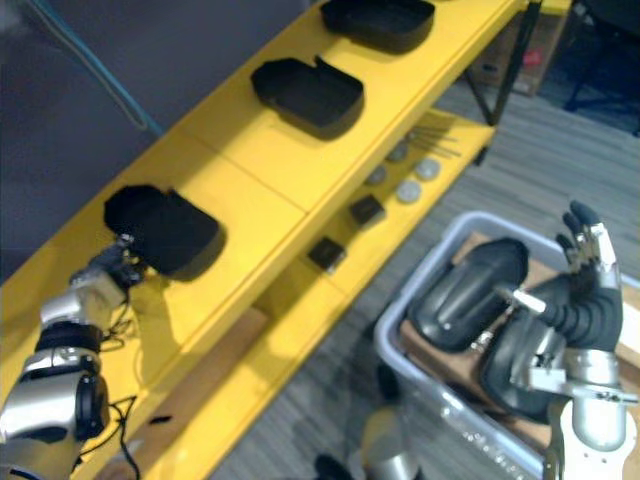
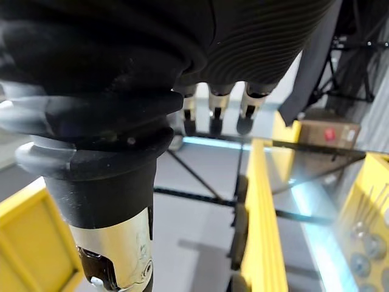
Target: Walk over and take plastic housings, then place them on the shelf
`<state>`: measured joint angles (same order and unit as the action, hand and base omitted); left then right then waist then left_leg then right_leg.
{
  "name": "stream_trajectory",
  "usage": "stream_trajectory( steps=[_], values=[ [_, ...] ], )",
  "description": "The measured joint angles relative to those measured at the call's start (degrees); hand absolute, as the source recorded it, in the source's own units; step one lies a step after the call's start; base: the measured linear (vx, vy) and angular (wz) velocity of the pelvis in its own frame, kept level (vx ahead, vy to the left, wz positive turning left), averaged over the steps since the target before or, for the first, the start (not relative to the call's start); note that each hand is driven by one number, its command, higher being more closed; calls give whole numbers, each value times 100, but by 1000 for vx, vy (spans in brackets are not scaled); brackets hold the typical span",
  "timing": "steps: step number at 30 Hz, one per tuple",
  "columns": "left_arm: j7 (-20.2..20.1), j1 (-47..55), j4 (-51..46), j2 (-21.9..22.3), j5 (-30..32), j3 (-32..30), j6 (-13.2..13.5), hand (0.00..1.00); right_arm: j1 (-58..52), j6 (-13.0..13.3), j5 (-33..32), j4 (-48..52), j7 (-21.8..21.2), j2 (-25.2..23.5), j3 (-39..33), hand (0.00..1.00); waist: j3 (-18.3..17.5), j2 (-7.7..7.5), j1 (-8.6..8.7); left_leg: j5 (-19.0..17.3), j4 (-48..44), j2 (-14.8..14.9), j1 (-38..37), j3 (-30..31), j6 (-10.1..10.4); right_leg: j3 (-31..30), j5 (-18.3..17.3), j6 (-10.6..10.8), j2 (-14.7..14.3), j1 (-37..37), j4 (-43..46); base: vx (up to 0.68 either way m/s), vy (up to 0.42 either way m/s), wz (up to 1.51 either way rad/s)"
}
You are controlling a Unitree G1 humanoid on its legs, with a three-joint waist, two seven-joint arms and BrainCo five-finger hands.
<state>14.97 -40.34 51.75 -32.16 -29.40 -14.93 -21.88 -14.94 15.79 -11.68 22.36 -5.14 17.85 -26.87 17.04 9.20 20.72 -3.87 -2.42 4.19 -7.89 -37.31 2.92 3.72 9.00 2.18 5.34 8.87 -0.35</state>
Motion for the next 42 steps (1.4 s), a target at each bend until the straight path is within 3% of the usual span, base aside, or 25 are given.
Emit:
stream_trajectory(
  steps=[3, 8, 9, 13, 19, 21, 25, 28, 32, 36, 40, 42],
  values=[
    [178, -2, 24, -106, 36, -2, 103, 0, 7, -8, -8, 0, -21, 34, -3, 0, 15, 58, 65, -179, 81, 60, 25, 48, 126, 42, 4, -1, -68, 119, 119, -100, 53, 3],
    [587, 0, -2, -132, 137, -43, 327, 0, -71, -7, -109, 0, -147, 41, -5, 0, 17, 88, 94, -221, 72, 25, 10, 20, 121, -21, 2, -1, -45, 120, 208, -54, 33, -4],
    [681, -1, -29, -134, 151, -76, 477, 0, -73, -1, -110, 0, -177, 41, -5, 0, 28, 113, 95, -220, 71, 25, 1, -7, 121, -43, 2, 0, -54, 121, 207, -32, 6, -8],
    [697, -6, -394, -136, 326, -165, 698, 0, -162, 13, -115, -5, -252, 41, 13, 0, 51, 260, 97, -192, 64, 20, -9, -69, 87, -80, -1, -4, -64, 134, 205, -26, 4, -5],
    [854, -7, -556, -327, 345, -233, 988, 0, -262, 148, -114, -7, -320, 41, 10, 0, 37, 285, 150, -116, 56, -16, -24, -81, -18, -105, 42, 45, -40, 107, 113, -40, 5, -1],
    [950, -8, -560, -411, 722, -235, 1183, 0, -284, 195, -116, -9, -375, 41, 8, 0, 36, 286, 147, -116, 49, -23, -12, -79, -19, -114, 142, 50, -37, 49, -44, -62, 12, 0],
    [938, -8, -586, -637, 2360, -173, 1326, 0, -287, 386, -362, -20, -515, 78, 5, 0, 27, 291, 128, -187, 32, -18, -1, -62, -121, -77, 277, 152, -31, -210, -429, -83, 25, 5],
    [1003, -8, -812, -923, 3206, 105, 1366, 0, -363, 430, -508, -24, -478, 268, 14, 0, -46, 307, 60, -240, 4, -6, 3, 75, -183, 0, 285, 159, -33, -304, -429, -64, 15, 20],
    [1340, -1, -1182, -1051, 3660, 391, 1350, 0, -336, 466, -451, -49, -207, 479, 316, 0, -316, 343, -144, -205, 36, 15, 0, 290, -128, 229, 300, 145, -18, -413, -429, -17, 8, 27],
    [1695, 14, -1345, -1051, 3653, 499, 1390, 0, -112, 592, -332, -128, 176, 499, 581, 0, -412, 318, -308, -138, 77, 13, -2, 444, -25, 379, 285, 121, 6, -483, -431, -13, 18, 22],
    [2217, 580, -2312, -995, 3344, 439, 1781, 0, 66, 646, -569, -380, 399, 435, 913, 0, -567, 197, -507, -105, 113, 21, 13, 677, 3, 584, 276, 82, 59, -571, -432, -17, 26, 22],
    [2416, 1231, -3281, -623, 3073, 140, 2157, 0, 82, 643, -570, -405, 507, 320, 1136, 0, -706, 163, -664, -70, 177, 20, 3, 838, 22, 742, 271, 76, 59, -637, -432, -2, 4, 40]
  ],
)
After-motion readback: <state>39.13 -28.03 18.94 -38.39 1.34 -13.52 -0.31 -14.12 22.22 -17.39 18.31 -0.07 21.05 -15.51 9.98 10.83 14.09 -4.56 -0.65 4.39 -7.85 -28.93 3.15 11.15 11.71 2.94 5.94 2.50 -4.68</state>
